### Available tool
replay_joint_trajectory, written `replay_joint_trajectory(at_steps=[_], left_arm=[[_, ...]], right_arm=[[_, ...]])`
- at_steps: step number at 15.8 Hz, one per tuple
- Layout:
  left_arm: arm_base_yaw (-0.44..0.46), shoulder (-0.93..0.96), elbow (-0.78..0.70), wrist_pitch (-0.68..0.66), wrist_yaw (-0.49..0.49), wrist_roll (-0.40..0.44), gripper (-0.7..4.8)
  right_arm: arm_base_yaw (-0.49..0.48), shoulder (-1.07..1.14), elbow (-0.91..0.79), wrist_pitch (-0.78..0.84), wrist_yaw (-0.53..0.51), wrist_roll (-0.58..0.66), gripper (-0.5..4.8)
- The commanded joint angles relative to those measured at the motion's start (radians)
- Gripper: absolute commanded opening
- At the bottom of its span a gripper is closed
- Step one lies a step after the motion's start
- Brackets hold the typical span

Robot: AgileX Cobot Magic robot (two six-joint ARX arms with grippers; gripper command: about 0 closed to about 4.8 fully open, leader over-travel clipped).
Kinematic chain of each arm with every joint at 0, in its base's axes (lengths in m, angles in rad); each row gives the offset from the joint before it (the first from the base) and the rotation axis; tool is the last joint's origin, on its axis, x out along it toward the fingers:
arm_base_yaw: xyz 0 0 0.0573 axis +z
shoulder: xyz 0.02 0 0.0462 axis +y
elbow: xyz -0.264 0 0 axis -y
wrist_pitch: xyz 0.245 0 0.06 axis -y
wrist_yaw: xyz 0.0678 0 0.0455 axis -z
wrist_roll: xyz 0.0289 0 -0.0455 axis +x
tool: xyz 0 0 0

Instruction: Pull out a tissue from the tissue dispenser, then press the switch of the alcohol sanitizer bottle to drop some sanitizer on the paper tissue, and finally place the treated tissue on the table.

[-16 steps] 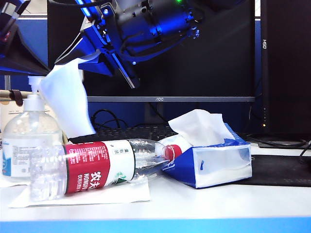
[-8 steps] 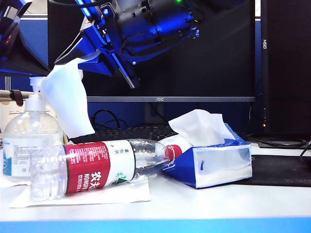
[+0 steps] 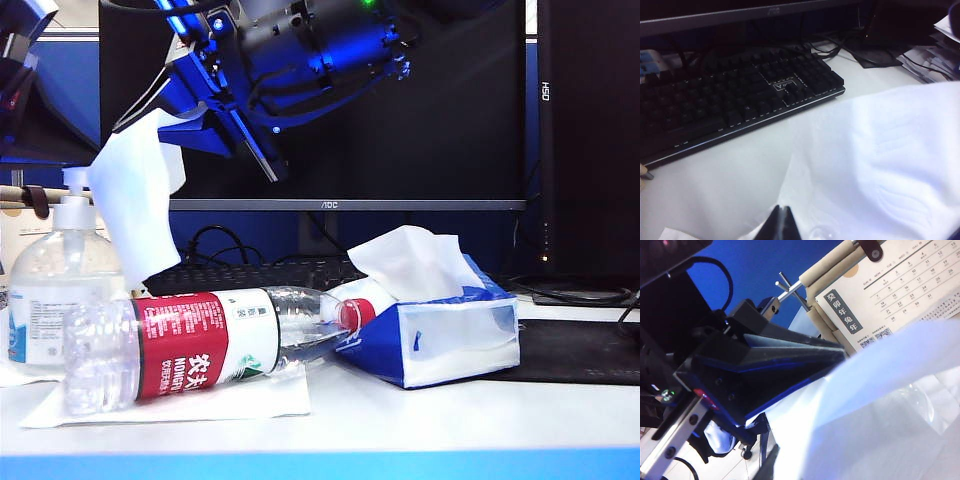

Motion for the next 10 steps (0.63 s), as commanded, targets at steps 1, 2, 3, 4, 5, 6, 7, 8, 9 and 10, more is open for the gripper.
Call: replay_joint_trajectory(at_steps=[1,2,3,4,5,6,7,8,9,10], left_arm=[[-0.001,0.027,-0.086,-0.151,-0.053,-0.011,-0.06],[-0.001,0.027,-0.09,-0.147,-0.053,-0.025,-0.06],[-0.001,0.027,-0.09,-0.147,-0.05,-0.031,-0.06],[-0.001,0.027,-0.09,-0.14,-0.05,-0.032,-0.06],[-0.001,0.027,-0.09,-0.125,-0.05,-0.039,-0.06],[0.0,0.026,-0.089,-0.092,-0.049,-0.069,-0.06],[0.0,0.023,-0.086,-0.047,-0.045,-0.106,-0.06],[0.0,0.018,-0.085,0.001,-0.026,-0.144,-0.06],[0.0,0.011,-0.075,0.03,-0.011,-0.18,-0.06],[0.0,0.002,-0.059,0.041,-0.002,-0.198,-0.06]], right_arm=[[0.002,-0.004,0.005,0.018,-0.002,-0.012,-0.06],[0.002,-0.004,0.005,0.018,-0.002,-0.014,-0.06],[0.002,-0.004,0.005,0.018,-0.002,-0.015,-0.06],[0.002,-0.004,0.005,0.018,-0.002,-0.015,-0.06],[0.002,-0.004,0.005,0.018,-0.002,-0.015,-0.06],[0.002,-0.004,0.005,0.018,-0.002,-0.015,-0.06],[0.0,-0.004,0.005,0.018,-0.003,-0.034,-0.06],[-0.001,-0.004,0.005,0.018,-0.002,-0.038,-0.06],[-0.005,-0.004,0.005,0.018,-0.003,-0.039,-0.06],[-0.014,-0.005,0.005,0.018,-0.005,-0.04,-0.06]])
